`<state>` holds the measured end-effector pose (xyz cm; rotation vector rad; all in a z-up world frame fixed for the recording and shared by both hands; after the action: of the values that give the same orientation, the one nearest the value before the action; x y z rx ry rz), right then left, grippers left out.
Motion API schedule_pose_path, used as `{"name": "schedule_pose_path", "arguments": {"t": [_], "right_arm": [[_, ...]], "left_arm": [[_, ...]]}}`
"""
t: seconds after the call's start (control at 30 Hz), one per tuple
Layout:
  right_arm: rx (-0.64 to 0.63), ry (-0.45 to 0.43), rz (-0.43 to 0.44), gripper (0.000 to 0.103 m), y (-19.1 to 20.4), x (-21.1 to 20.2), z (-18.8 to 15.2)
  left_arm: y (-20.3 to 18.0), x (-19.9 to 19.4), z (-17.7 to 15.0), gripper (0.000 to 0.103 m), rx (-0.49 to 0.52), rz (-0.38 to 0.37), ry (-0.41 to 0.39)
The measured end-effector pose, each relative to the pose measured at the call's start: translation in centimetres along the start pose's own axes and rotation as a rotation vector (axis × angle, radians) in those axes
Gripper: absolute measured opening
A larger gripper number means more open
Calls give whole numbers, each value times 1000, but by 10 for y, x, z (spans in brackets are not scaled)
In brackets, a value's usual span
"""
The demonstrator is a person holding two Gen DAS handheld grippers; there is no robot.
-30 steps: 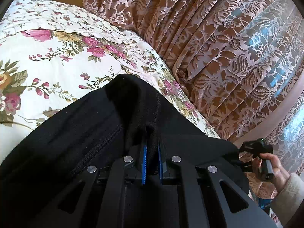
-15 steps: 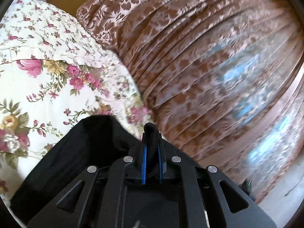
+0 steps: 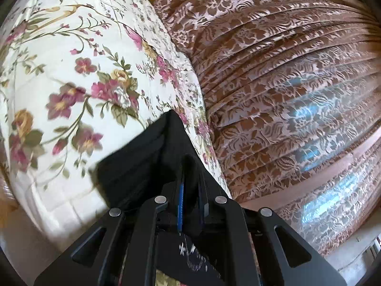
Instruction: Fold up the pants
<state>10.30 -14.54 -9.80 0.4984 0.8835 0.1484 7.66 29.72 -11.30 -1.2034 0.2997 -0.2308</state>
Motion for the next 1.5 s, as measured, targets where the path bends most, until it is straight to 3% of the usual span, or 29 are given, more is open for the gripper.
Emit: {"name": "schedule_pose_path", "arguments": {"t": [0.1, 0.13, 0.17, 0.27, 0.43, 0.63, 0.8, 0.87, 0.9, 0.93, 0.97, 1.0, 1.07, 1.17, 1.27, 1.4, 1.5], "right_arm": [[11, -11, 22, 11, -2, 4, -1], [10, -15, 25, 11, -2, 4, -1], [11, -15, 29, 11, -3, 4, -1], [22, -11, 45, 16, -7, 3, -4], [32, -21, 66, 37, -7, -8, -6], [129, -30, 36, 38, -30, -15, 5], [249, -32, 23, 40, -60, -19, 17], [301, -22, 32, 40, -70, -20, 23], [318, -17, 29, 34, -73, -19, 25], [348, -11, 26, 30, -79, -20, 28], [363, -11, 28, 29, -83, -20, 30], [377, -11, 30, 26, -86, -21, 32], [393, -7, 25, 17, -93, -19, 38], [390, -9, 23, 8, -96, -19, 49], [367, -72, 77, 7, -81, -39, 68], [310, -119, 163, 7, -58, -77, 72], [239, -93, 107, 7, -57, -78, 49]], "left_arm": [[-3, -5, -5, 15, 10, 5, 12], [-5, -7, -6, 26, 3, -3, 13], [-7, -11, -7, 44, -7, -16, 10], [-13, -20, -11, 58, -30, -54, 0], [-27, -35, -25, 64, 10, -27, 28], [-47, -54, -39, 65, 57, -13, 53], [-54, -23, -71, 65, -19, -48, 184], [-48, -5, -78, 65, -31, -8, 212], [-43, 6, -79, 65, -30, 22, 215], [-38, 13, -79, 63, -25, 65, 212], [-33, 17, -76, 54, -29, 103, 203], [-31, 23, -72, 48, -53, 97, 190], [-29, 28, -66, 24, -42, 135, 180], [-32, 38, -55, 8, -12, 165, 190], [-38, 48, -38, 6, 41, 180, 207], [-77, 35, -18, 6, 113, 41, 169], [-75, 15, -19, 6, 202, 62, 181]]}}
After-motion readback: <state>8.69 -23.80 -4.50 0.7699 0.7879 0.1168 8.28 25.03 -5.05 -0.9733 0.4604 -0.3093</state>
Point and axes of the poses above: each gripper's, at about its wrist camera, not at the fingertips, and x roughly the way its jaws point, y to its left, z to its top, the point moved 10 cm from there along x, roughly the way its jaws point, and after that the axes turned 9 degrees about -z, right-handed, at the moved point
